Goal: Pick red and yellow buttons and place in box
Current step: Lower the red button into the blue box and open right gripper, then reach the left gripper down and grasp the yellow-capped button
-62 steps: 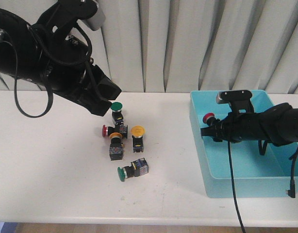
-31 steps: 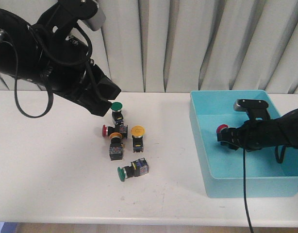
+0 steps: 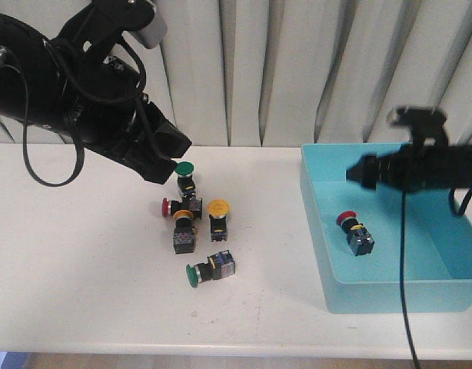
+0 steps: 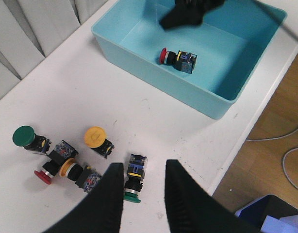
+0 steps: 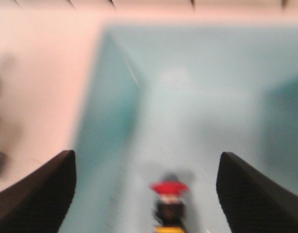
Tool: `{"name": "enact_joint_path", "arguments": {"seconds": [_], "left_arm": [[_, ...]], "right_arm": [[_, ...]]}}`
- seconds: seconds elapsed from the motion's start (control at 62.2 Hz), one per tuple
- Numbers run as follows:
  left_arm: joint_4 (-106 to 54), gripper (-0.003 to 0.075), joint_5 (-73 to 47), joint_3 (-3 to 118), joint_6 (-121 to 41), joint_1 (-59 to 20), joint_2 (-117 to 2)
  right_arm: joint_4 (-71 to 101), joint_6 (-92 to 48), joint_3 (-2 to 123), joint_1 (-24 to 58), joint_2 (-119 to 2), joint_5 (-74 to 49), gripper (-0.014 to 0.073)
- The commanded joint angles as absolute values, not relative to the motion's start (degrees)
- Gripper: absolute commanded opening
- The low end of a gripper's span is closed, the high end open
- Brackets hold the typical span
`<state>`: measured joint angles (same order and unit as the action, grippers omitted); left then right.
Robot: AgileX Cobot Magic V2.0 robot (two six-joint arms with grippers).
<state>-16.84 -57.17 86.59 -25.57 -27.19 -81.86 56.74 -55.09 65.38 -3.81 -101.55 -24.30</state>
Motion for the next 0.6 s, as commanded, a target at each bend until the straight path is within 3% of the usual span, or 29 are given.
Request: {"name": "enact_joint_path", "arguments": {"seconds": [0.0,0.338,0.579], "left_arm": [[-17.92,0.0195,-55.3,87.98,-24.96,-27.36,-80.11],[-15.96,0.0195,-57.54,87.98,-24.84,-27.36,-80.67],[-13.73,0.0199,-55.71,87.98,-24.99,-27.36,-85.92]], "right_arm": [[61.3,-52.95,69.06,-4.07,-91.72,-29.14,0.0541],[64.06,-54.58,68.98,-3.96,-65.75,-45.77,0.0488],[60.18,-51.26,68.81,-3.96,-55.27,-59.97,0.0488]]}}
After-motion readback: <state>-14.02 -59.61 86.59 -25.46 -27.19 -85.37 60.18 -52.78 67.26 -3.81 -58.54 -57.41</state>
